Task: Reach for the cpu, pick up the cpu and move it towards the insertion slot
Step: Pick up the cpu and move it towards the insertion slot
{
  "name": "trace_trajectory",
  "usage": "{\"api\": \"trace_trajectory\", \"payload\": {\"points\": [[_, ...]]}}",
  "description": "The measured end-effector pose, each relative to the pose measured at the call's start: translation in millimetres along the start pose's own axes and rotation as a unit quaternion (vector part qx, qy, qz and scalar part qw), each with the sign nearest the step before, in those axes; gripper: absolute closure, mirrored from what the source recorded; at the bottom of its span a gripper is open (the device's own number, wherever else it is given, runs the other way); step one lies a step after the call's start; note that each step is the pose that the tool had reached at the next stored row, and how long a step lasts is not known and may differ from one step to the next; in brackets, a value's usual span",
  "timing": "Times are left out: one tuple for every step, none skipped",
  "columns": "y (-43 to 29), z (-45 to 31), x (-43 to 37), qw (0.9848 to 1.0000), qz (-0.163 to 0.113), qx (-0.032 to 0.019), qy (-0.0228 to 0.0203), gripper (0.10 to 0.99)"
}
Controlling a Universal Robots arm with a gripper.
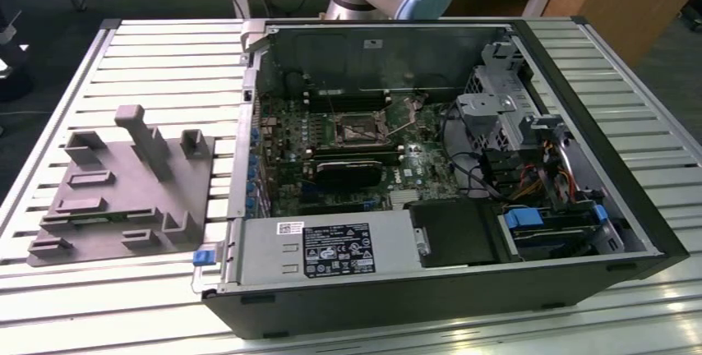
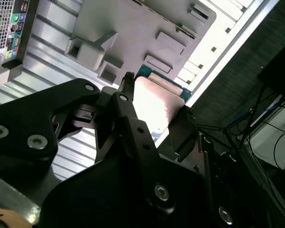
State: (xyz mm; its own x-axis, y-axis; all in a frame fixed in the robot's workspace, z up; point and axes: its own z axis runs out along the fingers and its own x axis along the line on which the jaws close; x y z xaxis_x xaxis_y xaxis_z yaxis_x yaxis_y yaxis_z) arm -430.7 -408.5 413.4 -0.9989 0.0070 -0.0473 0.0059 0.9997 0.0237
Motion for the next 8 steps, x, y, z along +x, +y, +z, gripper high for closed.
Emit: {"api": "trace_trajectory", "payload": {"points": [[0.0, 0.1, -1.5, 1.0000, 0.000, 0.0000, 0.0000, 0.549], [0.0, 0.2, -2.9, 1.0000, 0.000, 0.0000, -0.0001, 0.549], [0.1, 0.2, -4.2, 1.0000, 0.000, 0.0000, 0.0000, 0.549], [0.0, 0.3, -5.5, 1.0000, 0.000, 0.0000, 0.0000, 0.549], [0.0, 0.4, -6.8, 1.0000, 0.000, 0.0000, 0.0000, 0.549], [0.0, 0.4, -8.2, 1.0000, 0.000, 0.0000, 0.0000, 0.549], [0.1, 0.5, -9.6, 1.0000, 0.000, 0.0000, 0.0000, 0.549], [0.1, 0.5, -11.2, 1.0000, 0.000, 0.0000, 0.0000, 0.549]]}}
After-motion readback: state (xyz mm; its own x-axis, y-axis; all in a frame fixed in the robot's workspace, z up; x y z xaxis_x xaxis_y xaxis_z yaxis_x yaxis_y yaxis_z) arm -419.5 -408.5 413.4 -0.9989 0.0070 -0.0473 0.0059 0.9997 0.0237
